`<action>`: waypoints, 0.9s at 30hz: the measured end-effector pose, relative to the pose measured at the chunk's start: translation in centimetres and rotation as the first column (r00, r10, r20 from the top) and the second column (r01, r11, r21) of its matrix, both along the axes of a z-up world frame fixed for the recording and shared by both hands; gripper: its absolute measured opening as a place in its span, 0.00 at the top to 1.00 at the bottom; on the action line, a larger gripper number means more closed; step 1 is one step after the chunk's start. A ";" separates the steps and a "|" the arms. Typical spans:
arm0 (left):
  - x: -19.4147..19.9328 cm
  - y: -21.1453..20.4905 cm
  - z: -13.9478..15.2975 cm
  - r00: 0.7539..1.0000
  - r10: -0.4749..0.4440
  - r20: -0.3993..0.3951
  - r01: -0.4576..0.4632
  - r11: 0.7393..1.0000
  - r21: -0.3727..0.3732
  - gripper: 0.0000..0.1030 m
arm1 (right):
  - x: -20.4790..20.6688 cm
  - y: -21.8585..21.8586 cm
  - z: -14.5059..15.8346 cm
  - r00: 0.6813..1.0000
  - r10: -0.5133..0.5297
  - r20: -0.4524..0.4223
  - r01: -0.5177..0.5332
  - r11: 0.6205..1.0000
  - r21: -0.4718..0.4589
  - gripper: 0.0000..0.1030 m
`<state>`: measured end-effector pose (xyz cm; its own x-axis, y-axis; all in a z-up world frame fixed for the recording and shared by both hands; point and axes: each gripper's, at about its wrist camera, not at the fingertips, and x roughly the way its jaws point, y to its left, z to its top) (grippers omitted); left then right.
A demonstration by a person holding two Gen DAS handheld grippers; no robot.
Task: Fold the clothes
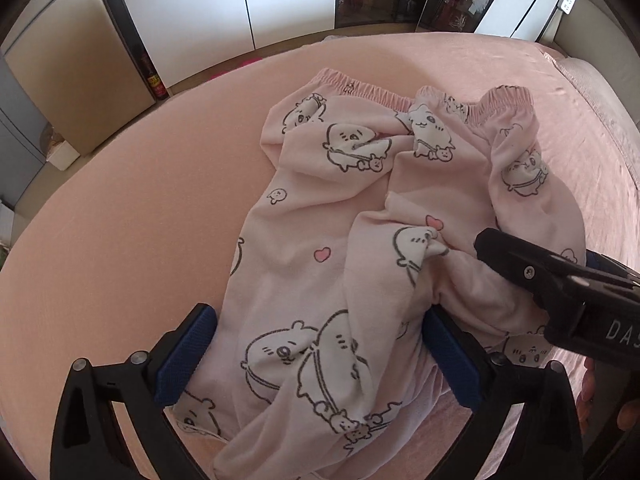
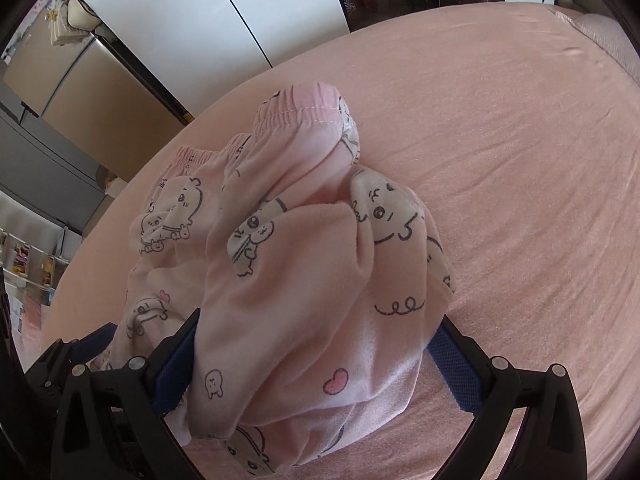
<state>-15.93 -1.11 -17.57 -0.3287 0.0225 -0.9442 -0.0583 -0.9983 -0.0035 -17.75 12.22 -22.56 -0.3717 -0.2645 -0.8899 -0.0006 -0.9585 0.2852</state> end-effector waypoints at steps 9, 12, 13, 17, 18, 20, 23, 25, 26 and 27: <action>1.4 -0.1 -0.4 0.998 0.066 -0.011 -0.065 0.997 0.041 0.00 | -0.3 -1.1 -0.3 1.000 0.004 0.012 -0.004 0.997 0.080 0.00; 2.1 0.1 -0.3 0.997 0.076 -0.026 -0.075 0.996 0.041 0.00 | 0.5 -1.1 -0.4 1.000 0.003 -0.007 -0.002 0.997 0.073 0.00; 2.3 0.2 -0.2 0.996 0.078 -0.033 -0.077 0.996 0.042 0.00 | 0.8 -1.0 -0.4 1.000 0.002 -0.019 0.000 0.997 0.072 0.00; 3.6 0.3 -0.2 0.993 0.093 -0.074 -0.089 0.995 0.048 0.00 | 2.6 -0.5 -0.7 0.998 -0.009 -0.058 0.013 0.998 0.069 0.00; 3.8 0.4 -0.1 0.991 0.103 -0.080 -0.100 0.994 0.043 0.00 | 2.8 -0.5 -0.7 0.998 -0.014 -0.062 0.019 0.997 0.070 0.01; 4.4 0.7 0.0 0.988 0.123 -0.090 -0.121 0.992 0.032 0.00 | 3.1 -0.6 -0.6 0.997 -0.025 -0.070 0.030 0.997 0.072 0.03; 5.1 1.4 0.4 0.985 0.143 -0.093 -0.142 0.990 0.018 0.09 | 3.7 -0.6 -0.2 0.995 -0.036 -0.092 0.040 0.998 0.047 0.18; 5.2 1.2 0.4 0.986 0.140 -0.092 -0.137 0.990 0.044 0.33 | 4.1 -1.1 0.0 0.994 -0.013 -0.107 0.017 0.999 0.043 0.29; 5.4 1.6 0.6 0.986 0.135 -0.095 -0.131 0.990 0.048 0.38 | 4.3 -1.3 0.1 0.993 -0.001 -0.114 0.006 0.999 0.041 0.36; 5.6 1.9 0.8 0.987 0.128 -0.099 -0.124 0.991 0.048 0.47 | 4.4 -1.4 0.2 0.993 0.007 -0.120 -0.003 0.999 0.036 0.43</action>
